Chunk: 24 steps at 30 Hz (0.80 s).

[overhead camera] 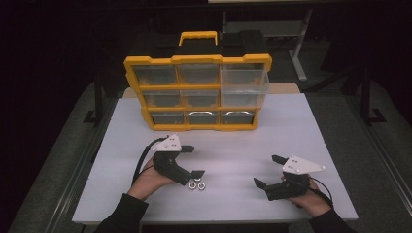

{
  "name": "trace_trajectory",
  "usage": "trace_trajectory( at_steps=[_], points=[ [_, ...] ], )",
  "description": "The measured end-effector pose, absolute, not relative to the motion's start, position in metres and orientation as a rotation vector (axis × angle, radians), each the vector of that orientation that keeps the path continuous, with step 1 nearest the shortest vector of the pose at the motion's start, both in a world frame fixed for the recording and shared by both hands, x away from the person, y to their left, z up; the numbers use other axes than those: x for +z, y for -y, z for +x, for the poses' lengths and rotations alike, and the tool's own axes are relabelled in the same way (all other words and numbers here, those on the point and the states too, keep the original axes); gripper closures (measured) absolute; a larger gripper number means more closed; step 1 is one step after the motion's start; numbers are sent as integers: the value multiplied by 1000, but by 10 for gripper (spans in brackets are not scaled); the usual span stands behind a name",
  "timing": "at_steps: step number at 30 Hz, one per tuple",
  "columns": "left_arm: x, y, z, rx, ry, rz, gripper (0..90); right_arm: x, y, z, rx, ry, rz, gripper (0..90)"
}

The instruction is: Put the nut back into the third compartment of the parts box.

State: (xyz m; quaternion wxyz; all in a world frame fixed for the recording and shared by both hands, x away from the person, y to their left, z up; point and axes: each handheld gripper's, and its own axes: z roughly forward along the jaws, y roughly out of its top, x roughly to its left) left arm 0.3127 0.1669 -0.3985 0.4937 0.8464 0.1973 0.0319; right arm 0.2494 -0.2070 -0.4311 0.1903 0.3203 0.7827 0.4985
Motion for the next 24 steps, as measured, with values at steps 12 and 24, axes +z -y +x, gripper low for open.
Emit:
trace_trajectory(
  at_steps=[12,24],
  points=[
    [-413,-164,313,52,-529,2150,178,-432,207,249,1394,-2204,893,3],
    [-419,-164,311,17,-511,2195,433,-432,205,249,1384,-2214,890,3]
  ],
)
